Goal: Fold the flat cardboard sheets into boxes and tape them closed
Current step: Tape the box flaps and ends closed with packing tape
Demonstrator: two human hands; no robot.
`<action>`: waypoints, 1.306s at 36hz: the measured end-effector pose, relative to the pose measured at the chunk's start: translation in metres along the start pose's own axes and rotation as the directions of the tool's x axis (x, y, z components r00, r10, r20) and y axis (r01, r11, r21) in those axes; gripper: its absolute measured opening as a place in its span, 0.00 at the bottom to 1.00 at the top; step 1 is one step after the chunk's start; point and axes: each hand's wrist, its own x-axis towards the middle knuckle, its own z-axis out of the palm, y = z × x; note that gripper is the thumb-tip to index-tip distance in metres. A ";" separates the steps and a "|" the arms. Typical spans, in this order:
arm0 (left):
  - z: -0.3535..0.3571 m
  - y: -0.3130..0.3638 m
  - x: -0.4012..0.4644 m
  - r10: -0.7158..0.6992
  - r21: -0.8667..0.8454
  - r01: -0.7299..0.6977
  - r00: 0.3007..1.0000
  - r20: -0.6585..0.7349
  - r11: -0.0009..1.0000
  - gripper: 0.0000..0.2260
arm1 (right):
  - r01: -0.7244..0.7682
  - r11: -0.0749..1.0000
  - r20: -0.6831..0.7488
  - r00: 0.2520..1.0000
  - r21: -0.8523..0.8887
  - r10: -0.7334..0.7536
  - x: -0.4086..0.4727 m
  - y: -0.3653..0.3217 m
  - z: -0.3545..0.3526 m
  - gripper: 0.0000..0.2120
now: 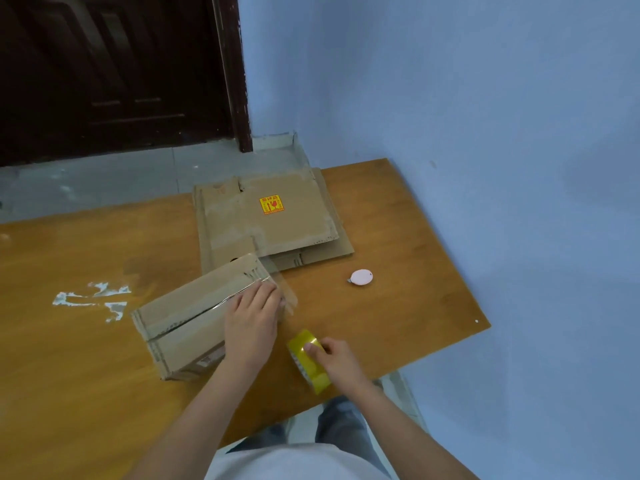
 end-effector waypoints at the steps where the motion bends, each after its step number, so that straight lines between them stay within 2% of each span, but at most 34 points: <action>1: 0.002 0.003 0.000 -0.023 0.022 0.022 1.000 0.007 1.000 0.13 | -0.001 1.000 0.016 1.000 -0.002 0.001 0.001 0.000 -0.001 0.16; 3: 0.005 0.010 -0.005 -0.063 0.068 0.059 0.996 0.060 0.996 0.13 | 0.010 1.000 0.040 0.999 0.007 -0.010 0.001 0.000 -0.003 0.14; 6: 0.011 0.021 -0.020 -0.109 0.139 0.078 0.967 0.229 0.987 0.31 | 0.012 0.998 0.093 0.995 0.055 -0.017 0.003 -0.003 -0.006 0.08; 10: 0.014 0.019 -0.025 -0.181 0.166 0.136 0.937 0.298 0.977 0.36 | -0.070 0.991 0.193 0.980 0.114 0.047 0.009 -0.005 -0.016 0.06; 12: 0.014 0.017 -0.024 -0.184 0.175 0.136 0.936 0.301 0.975 0.37 | -0.081 0.992 0.114 0.991 0.100 0.069 0.018 -0.006 -0.027 0.08; 14: 0.015 0.017 -0.024 -0.190 0.172 0.144 0.939 0.285 0.974 0.37 | -0.043 0.999 -0.074 0.996 -0.030 0.041 0.035 -0.007 -0.044 0.13; 16: 0.015 0.018 -0.025 -0.203 0.167 0.161 0.938 0.281 0.973 0.38 | 0.020 0.958 -0.246 0.965 -0.285 -0.093 0.056 -0.006 -0.065 0.21; 17: 0.016 0.018 -0.025 -0.208 0.166 0.166 0.937 0.282 0.972 0.38 | 0.025 0.910 -0.281 0.947 -0.414 -0.154 0.067 -0.005 -0.075 0.24; 18: 0.016 0.019 -0.025 -0.213 0.163 0.171 0.934 0.286 0.972 0.38 | 0.013 0.859 -0.290 0.938 -0.513 -0.187 0.077 -0.005 -0.086 0.27; 21: 0.015 0.019 -0.024 -0.226 0.169 0.183 0.929 0.293 0.969 0.39 | -0.055 0.744 -0.249 0.957 -0.666 -0.152 0.105 0.001 -0.110 0.30; 25: 0.016 0.019 -0.024 -0.224 0.197 0.171 0.929 0.294 0.965 0.40 | -0.055 0.632 -0.155 0.982 -0.773 -0.104 0.122 0.011 -0.122 0.24; 28: 0.015 0.019 -0.024 -0.219 0.214 0.158 0.928 0.301 0.964 0.41 | -0.073 0.637 -0.202 0.970 -0.767 -0.133 0.122 0.016 -0.121 0.20; 32: 0.014 0.019 -0.023 -0.222 0.213 0.157 0.918 0.329 0.964 0.42 | -0.085 0.786 -0.246 0.965 -0.613 -0.087 0.110 0.015 -0.113 0.17; 33: 0.014 0.019 -0.023 -0.225 0.210 0.160 0.914 0.337 0.965 0.42 | -0.069 0.840 -0.248 0.966 -0.539 -0.080 0.104 0.013 -0.109 0.17; 35: 0.014 0.019 -0.023 -0.230 0.201 0.168 0.910 0.345 0.965 0.42 | -0.030 0.960 -0.244 0.969 -0.279 -0.041 0.088 0.004 -0.101 0.16; 36: 0.014 0.019 -0.023 -0.232 0.198 0.170 0.909 0.347 0.965 0.42 | -0.006 0.985 -0.232 0.972 -0.170 -0.034 0.078 -0.003 -0.096 0.14; 38: 0.014 0.018 -0.024 -0.228 0.195 0.168 0.909 0.348 0.966 0.42 | 0.064 0.993 -0.165 0.983 -0.100 -0.080 0.056 -0.017 -0.088 0.11; 40: 0.015 0.017 -0.025 -0.216 0.193 0.157 0.915 0.342 0.969 0.43 | 0.144 0.982 -0.051 0.987 -0.124 -0.152 0.031 -0.031 -0.079 0.12; 43: 0.017 0.016 -0.026 -0.193 0.181 0.140 0.927 0.322 0.973 0.42 | 0.262 0.921 0.086 0.965 -0.290 -0.247 0.008 -0.043 -0.061 0.13; 47: 0.018 0.015 -0.027 -0.171 0.154 0.131 0.944 0.283 0.979 0.38 | 0.290 0.812 0.112 0.956 -0.507 -0.271 0.011 -0.047 -0.043 0.19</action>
